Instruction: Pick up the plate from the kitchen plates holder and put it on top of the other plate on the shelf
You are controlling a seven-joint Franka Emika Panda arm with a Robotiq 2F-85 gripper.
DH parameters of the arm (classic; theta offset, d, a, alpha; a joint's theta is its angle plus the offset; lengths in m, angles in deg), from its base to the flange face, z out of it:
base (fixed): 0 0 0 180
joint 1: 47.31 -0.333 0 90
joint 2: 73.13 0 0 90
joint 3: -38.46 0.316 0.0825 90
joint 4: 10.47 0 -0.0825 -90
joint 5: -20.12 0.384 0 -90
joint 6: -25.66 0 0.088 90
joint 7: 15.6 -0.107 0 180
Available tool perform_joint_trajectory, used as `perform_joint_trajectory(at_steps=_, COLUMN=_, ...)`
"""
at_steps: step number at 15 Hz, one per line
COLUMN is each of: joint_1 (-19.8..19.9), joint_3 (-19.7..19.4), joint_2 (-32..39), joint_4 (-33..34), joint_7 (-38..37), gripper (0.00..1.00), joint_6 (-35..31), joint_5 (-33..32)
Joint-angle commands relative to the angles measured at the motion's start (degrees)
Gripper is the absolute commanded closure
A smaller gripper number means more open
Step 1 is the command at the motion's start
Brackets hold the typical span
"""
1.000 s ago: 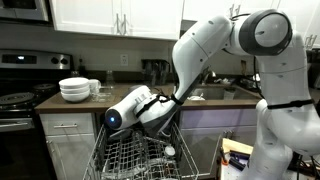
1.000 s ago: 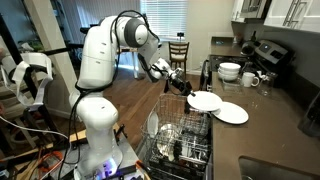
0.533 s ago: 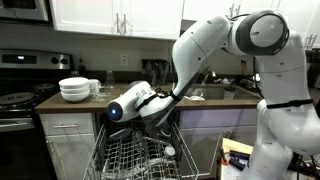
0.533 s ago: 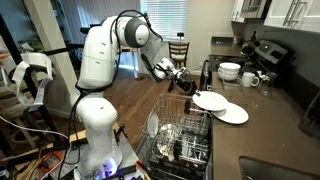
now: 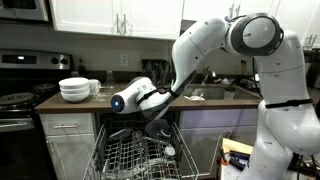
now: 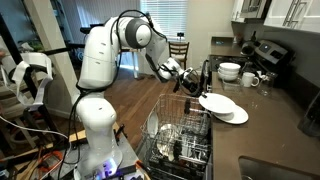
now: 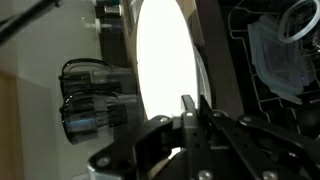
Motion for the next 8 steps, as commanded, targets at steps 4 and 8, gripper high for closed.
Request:
perform_joint_trajectory(at_steps=4, joint_1=0.50, joint_3=0.25, joint_2=0.28, joint_4=0.41, joint_7=0.27, gripper=0.98, joint_6=-0.10, joint_5=0.00)
perform_joint_trajectory(at_steps=8, joint_1=1.02, joint_3=0.04, joint_2=0.51, joint_4=0.14, joint_7=0.41, gripper=0.98, joint_6=-2.12, joint_5=-0.64)
